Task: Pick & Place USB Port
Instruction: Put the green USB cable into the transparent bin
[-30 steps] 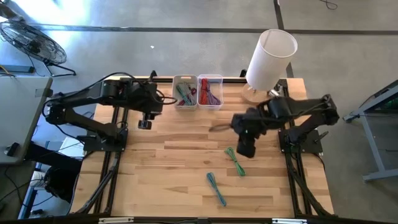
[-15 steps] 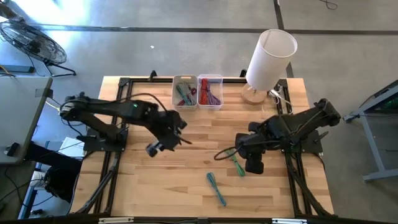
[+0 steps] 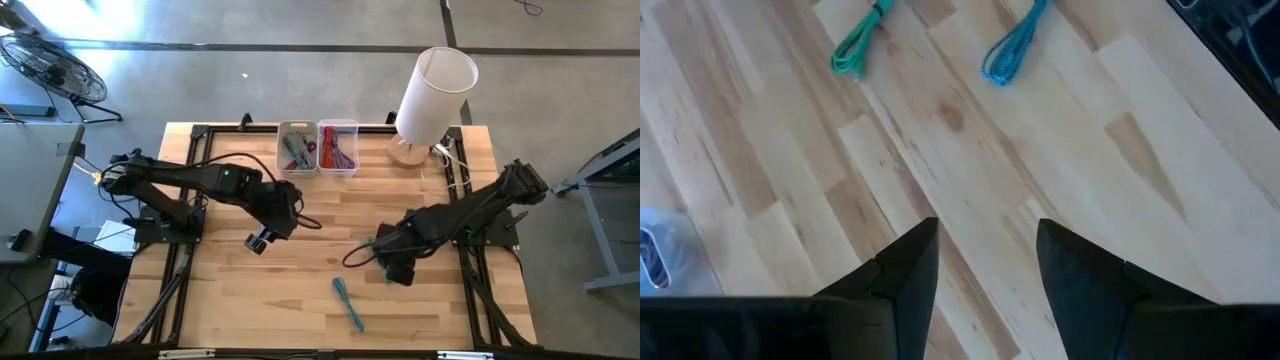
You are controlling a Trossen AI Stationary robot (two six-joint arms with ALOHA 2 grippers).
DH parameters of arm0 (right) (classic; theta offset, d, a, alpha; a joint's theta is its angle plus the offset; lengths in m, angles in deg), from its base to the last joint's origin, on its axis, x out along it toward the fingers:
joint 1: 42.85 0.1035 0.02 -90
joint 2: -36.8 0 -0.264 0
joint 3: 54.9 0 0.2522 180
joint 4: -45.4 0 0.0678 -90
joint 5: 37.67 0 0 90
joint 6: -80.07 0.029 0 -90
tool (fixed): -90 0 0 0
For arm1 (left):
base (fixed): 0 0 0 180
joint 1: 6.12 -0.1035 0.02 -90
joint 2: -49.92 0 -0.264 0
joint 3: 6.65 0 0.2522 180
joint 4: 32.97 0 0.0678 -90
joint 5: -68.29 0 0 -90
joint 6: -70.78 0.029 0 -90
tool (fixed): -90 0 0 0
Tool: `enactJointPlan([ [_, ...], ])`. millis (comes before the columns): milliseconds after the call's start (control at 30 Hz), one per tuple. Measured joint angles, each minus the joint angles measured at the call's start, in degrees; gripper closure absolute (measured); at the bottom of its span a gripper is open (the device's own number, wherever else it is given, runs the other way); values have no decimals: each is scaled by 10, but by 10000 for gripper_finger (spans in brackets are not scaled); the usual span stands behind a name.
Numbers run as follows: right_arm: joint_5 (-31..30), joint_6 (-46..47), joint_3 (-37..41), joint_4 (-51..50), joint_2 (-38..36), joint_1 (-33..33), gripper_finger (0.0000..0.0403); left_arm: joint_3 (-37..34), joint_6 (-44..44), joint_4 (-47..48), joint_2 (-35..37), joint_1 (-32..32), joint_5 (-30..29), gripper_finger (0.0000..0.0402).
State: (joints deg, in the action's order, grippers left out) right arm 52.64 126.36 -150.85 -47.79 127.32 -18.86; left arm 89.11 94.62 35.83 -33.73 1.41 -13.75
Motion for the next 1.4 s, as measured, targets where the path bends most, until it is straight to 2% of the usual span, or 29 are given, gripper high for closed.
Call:
enactJointPlan([
  [167,39,15,92,132,0,0,275,0,-4,-17,0,0,-1,237],
  [333,42,27,167,258,0,0,275,0,-17,-44,0,0,-11,237],
  [700,47,71,311,425,0,0,275,0,-62,-47,0,0,-41,237],
  [1000,54,77,348,523,2,0,275,0,-68,-47,0,0,-47,237],
  [1267,14,73,352,528,23,-5,275,0,-68,-44,0,0,-52,237],
  [1400,17,63,351,527,33,-15,276,0,-68,-43,0,0,-51,237],
])
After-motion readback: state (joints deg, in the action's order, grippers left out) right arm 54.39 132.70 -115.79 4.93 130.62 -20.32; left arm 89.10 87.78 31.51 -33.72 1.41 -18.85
